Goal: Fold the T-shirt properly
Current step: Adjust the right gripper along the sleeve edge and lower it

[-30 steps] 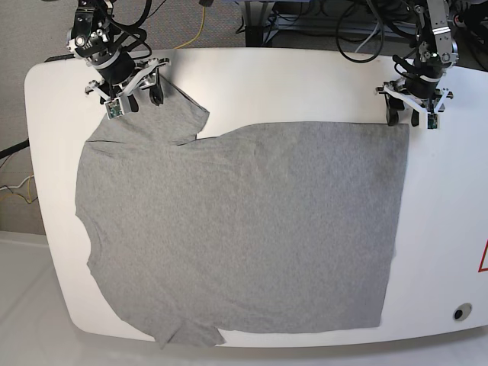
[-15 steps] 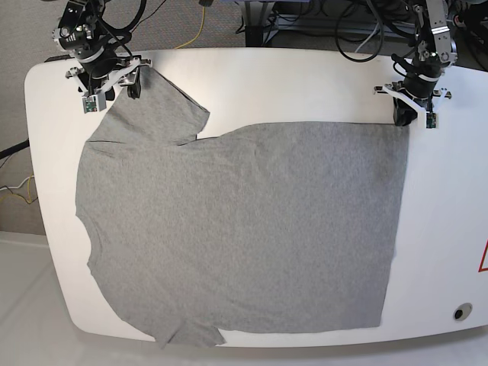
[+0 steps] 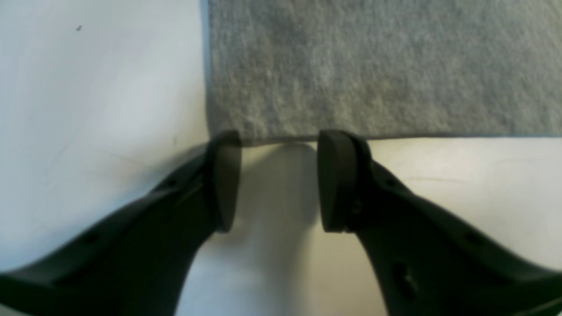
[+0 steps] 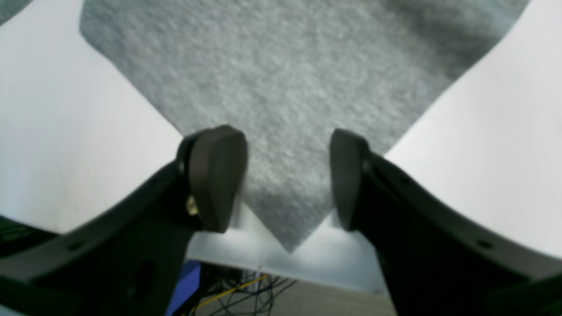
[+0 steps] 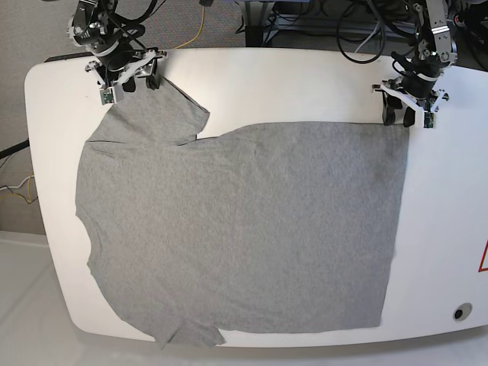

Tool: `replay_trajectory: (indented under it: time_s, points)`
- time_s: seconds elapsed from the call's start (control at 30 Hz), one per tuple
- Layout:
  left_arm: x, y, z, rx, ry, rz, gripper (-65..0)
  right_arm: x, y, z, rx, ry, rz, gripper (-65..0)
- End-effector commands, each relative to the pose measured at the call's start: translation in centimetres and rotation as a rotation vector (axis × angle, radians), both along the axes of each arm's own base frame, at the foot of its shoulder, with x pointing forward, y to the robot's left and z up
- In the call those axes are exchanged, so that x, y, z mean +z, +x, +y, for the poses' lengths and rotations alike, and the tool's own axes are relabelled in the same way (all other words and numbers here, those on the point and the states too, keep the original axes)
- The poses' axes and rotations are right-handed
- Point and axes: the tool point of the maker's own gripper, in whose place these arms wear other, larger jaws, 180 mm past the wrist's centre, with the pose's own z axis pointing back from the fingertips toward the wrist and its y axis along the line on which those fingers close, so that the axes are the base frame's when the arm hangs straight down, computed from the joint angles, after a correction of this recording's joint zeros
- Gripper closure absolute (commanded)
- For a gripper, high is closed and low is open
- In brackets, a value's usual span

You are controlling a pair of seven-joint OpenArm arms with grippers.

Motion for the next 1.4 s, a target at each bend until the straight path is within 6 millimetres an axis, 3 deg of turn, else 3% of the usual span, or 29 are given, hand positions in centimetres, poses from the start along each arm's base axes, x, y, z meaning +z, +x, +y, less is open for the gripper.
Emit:
replay_trajectory:
  time_s: [0.0, 0.47, 0.87, 1.37]
  points:
    - [0.9, 0.5, 0.8, 0.016, 0.011, -0.037, -30.5, 0.0, 0.3, 0.4, 0.008, 0.014, -0.020, -34.0]
    - [1.2, 0.4, 0.8, 0.021, 0.004, -0.054, -31.5, 0.4, 0.9, -1.5, -0.053, -0.030, -0.033, -34.0]
    - [1.0, 0.2, 0.6, 0.026, -0.016, -0.045, -30.4, 0.0, 0.5, -0.3, -0.029, 0.007, -0.004, -33.9]
    - [1.0, -0.1, 1.4, 0.044, -0.007, -0.035, -30.8, 0.2, 0.4, -0.7, -0.035, 0.000, -0.014, -33.7]
